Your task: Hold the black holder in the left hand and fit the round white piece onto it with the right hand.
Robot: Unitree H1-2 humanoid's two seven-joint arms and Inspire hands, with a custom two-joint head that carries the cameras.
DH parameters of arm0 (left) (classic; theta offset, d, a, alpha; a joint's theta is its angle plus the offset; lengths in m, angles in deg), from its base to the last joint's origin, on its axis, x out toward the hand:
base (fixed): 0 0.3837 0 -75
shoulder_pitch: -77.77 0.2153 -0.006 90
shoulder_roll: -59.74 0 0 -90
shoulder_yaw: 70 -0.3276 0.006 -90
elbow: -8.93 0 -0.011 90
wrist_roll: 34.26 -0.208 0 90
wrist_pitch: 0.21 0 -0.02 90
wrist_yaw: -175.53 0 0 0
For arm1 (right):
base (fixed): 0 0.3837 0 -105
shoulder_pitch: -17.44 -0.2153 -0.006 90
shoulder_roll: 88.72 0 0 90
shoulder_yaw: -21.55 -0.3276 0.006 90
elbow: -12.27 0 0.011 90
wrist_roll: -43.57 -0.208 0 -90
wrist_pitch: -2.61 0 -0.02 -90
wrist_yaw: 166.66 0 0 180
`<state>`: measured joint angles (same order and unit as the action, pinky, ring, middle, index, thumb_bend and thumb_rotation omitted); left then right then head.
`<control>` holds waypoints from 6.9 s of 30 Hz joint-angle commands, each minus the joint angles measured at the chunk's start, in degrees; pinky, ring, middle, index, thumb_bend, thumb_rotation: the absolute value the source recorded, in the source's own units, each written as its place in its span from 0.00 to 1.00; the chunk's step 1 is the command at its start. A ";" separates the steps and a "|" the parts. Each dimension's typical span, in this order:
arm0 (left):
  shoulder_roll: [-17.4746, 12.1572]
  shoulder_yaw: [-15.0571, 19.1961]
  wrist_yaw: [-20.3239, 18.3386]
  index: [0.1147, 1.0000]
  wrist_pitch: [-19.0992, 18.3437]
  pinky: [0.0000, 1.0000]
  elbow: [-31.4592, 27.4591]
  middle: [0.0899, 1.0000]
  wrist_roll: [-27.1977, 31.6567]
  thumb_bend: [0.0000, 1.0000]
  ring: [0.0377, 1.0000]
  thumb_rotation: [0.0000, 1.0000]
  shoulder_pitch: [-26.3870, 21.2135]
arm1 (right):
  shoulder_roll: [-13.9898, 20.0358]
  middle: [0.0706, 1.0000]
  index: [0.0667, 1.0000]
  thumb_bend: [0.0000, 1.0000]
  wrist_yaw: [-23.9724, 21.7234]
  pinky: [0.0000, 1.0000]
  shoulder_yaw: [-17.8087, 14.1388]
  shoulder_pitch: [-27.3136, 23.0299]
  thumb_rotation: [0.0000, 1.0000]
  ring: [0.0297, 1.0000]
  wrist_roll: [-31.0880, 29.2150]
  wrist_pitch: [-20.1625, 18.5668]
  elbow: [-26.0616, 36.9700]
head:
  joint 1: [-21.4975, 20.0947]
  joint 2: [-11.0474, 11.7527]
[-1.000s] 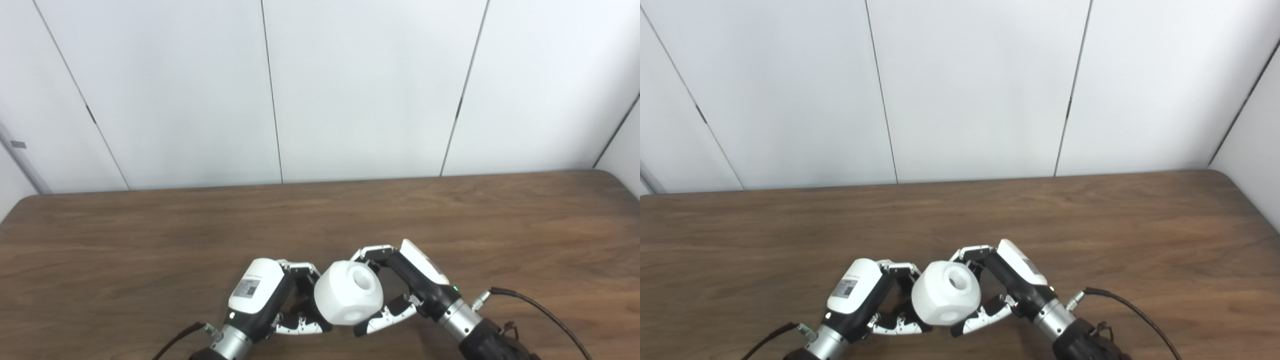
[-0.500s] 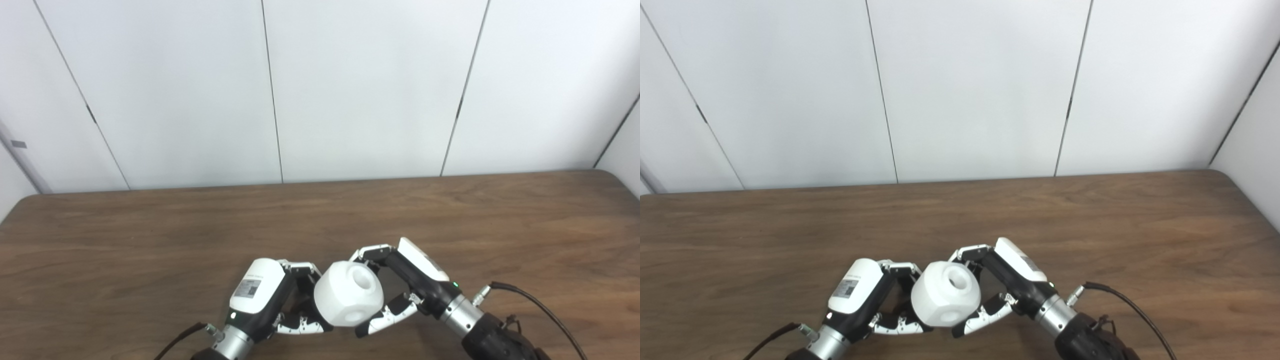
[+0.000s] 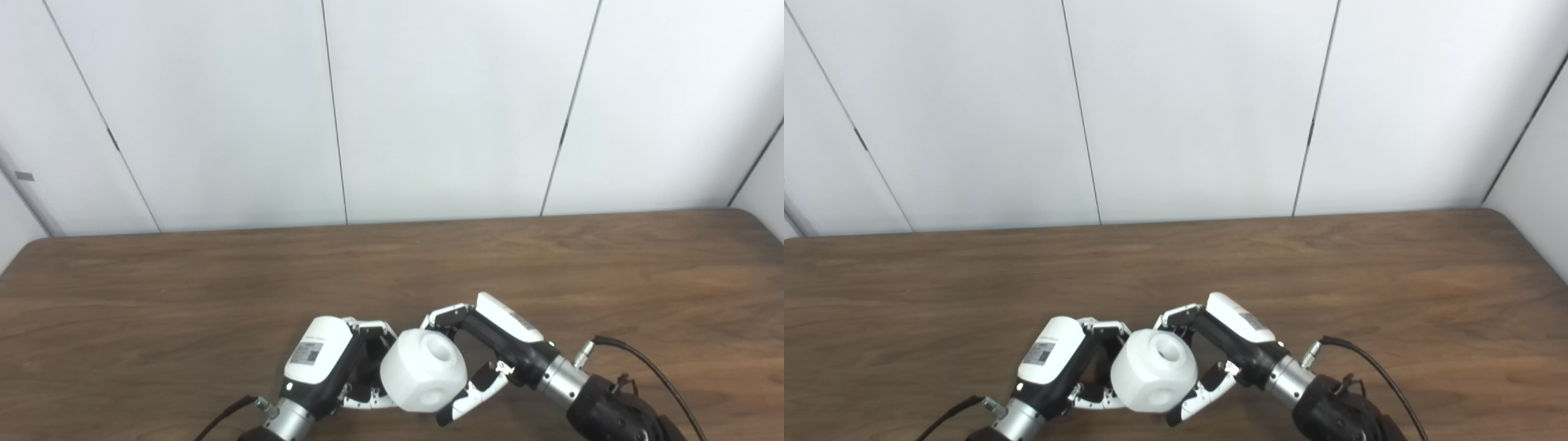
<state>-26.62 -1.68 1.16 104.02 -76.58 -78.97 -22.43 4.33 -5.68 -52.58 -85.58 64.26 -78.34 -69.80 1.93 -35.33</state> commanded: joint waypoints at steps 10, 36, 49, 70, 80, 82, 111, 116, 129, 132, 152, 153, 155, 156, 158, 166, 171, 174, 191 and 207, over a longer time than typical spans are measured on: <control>1.48 -2.10 0.67 0.44 0.96 0.63 1.37 0.41 0.01 0.52 0.48 0.00 1.78 | 0.58 0.54 0.46 0.51 0.09 0.43 -1.22 -1.87 0.14 0.51 1.15 0.43 4.15 | -0.69 0.92; 1.56 -2.25 1.29 0.44 1.48 0.63 2.22 0.41 -0.01 0.52 0.47 0.00 1.91 | 2.99 0.50 0.45 0.50 -1.12 0.33 -5.19 -6.57 0.13 0.41 2.16 0.60 10.69 | -1.75 2.14; 1.69 -2.19 1.30 0.44 1.15 0.63 2.18 0.41 -0.04 0.52 0.47 0.00 2.14 | 6.78 0.50 0.45 0.50 -2.34 0.32 -5.62 -10.16 0.13 0.41 4.13 2.11 10.46 | -2.81 2.53; 1.70 -2.08 1.26 0.44 1.06 0.64 2.03 0.41 0.07 0.52 0.47 0.00 2.20 | 9.49 0.49 0.45 0.50 -2.63 0.32 -4.23 -10.90 0.13 0.41 5.24 8.56 7.24 | -2.98 2.48; 1.56 -2.08 1.46 0.44 1.31 0.63 1.98 0.41 -0.04 0.52 0.47 0.00 2.29 | 8.35 0.50 0.45 0.50 -2.64 0.33 -2.91 -9.76 0.13 0.42 5.34 9.46 6.55 | -2.88 2.41; 1.62 -2.06 1.46 0.44 1.26 0.63 1.94 0.41 0.00 0.52 0.47 0.00 2.31 | 8.11 0.50 0.45 0.50 -2.55 0.33 -2.73 -9.63 0.13 0.42 5.55 9.53 6.48 | -2.67 2.40; 3.19 -2.45 0.81 0.44 0.14 0.64 -0.15 0.41 -0.57 0.52 0.48 0.00 3.22 | 4.42 0.49 0.45 0.50 -1.06 0.33 -0.98 -9.87 0.13 0.42 7.25 14.42 0.67 | -0.41 1.97; 3.25 -2.35 0.52 0.44 0.03 0.64 -0.54 0.41 -0.38 0.52 0.47 0.00 3.26 | 4.44 0.48 0.45 0.50 -1.01 0.32 -0.82 -10.12 0.13 0.40 7.33 15.10 -0.28 | -0.44 1.63; 3.41 -2.22 0.13 0.44 -0.22 0.64 -1.35 0.41 -0.81 0.52 0.47 0.00 3.55 | 5.77 0.49 0.45 0.50 -2.04 0.34 -0.68 -8.83 0.13 0.42 7.25 14.85 -0.50 | -0.59 0.40; 3.50 -2.18 -0.22 0.44 -0.54 0.64 -1.67 0.41 -0.79 0.52 0.47 0.00 3.63 | 6.10 0.49 0.45 0.50 -2.36 0.35 -0.43 -8.73 0.13 0.43 7.50 15.01 -0.31 | -0.73 0.14; 3.65 -2.29 -0.63 0.44 -1.22 0.63 -2.68 0.41 -0.59 0.52 0.47 0.00 3.78 | 8.53 0.50 0.45 0.50 -3.84 0.35 -0.30 -8.24 0.13 0.43 6.34 14.85 0.89 | -1.06 -0.64; 3.66 -2.27 -0.64 0.44 -1.24 0.63 -2.76 0.41 -0.56 0.52 0.47 0.00 3.82 | 8.54 0.50 0.45 0.50 -3.90 0.35 -0.25 -8.26 0.13 0.43 6.36 14.87 0.95 | -1.06 -0.64; 3.67 -2.23 -0.85 0.44 -1.38 0.63 -2.98 0.41 -0.40 0.52 0.47 0.00 3.92 | 8.64 0.51 0.45 0.50 -3.96 0.35 -0.12 -8.32 0.13 0.45 6.81 15.02 1.07 | -1.14 -0.72; 3.66 -2.22 -0.96 0.44 -1.46 0.63 -3.04 0.41 -0.36 0.52 0.47 0.00 3.91 | 8.71 0.51 0.45 0.51 -4.01 0.36 -0.06 -8.38 0.13 0.46 7.16 15.03 1.12 | -1.14 -0.72; 3.70 -2.21 -1.03 0.44 -1.59 0.63 -3.19 0.41 -0.39 0.52 0.47 0.00 3.93 | 8.83 0.52 0.45 0.51 -4.25 0.38 -0.01 -8.41 0.14 0.48 7.33 14.70 1.30 | -1.08 -0.86; 3.86 -2.26 -0.78 0.44 -1.54 0.63 -3.19 0.41 -0.55 0.52 0.47 0.00 3.95 | 8.75 0.53 0.45 0.51 -4.20 0.40 -0.04 -8.09 0.14 0.49 7.39 14.38 1.34 | -0.81 -0.73; 3.96 -2.34 -0.48 0.44 -1.43 0.63 -2.89 0.41 -0.72 0.52 0.47 0.00 3.93 | 7.93 0.54 0.45 0.51 -3.21 0.41 0.00 -8.05 0.14 0.50 8.24 14.40 0.89 | -0.51 -0.59; 4.07 -2.41 -0.62 0.44 -1.76 0.64 -2.96 0.41 -0.90 0.52 0.47 0.00 3.98 | 7.53 0.54 0.46 0.51 -3.08 0.41 0.11 -8.00 0.14 0.50 9.18 13.63 1.05 | -0.25 -0.53; 4.74 -2.52 -0.28 0.44 -1.84 0.63 -2.86 0.41 -1.25 0.52 0.47 0.00 3.98 | 4.20 0.52 0.45 0.51 -1.81 0.41 0.24 -8.05 0.14 0.48 9.72 13.23 -0.19 | 0.77 -0.47; 4.96 -2.45 -0.48 0.45 -2.52 0.63 -3.65 0.41 -1.45 0.52 0.47 0.00 4.13 | 5.37 0.61 0.56 0.63 -4.83 0.50 0.94 -7.03 0.22 0.58 10.12 10.12 1.44 | 0.63 -0.95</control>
<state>-22.84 -3.22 0.23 101.42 -79.99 -80.64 -19.56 9.25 -9.94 -51.68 -91.82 74.84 -67.45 -69.99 2.55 -36.21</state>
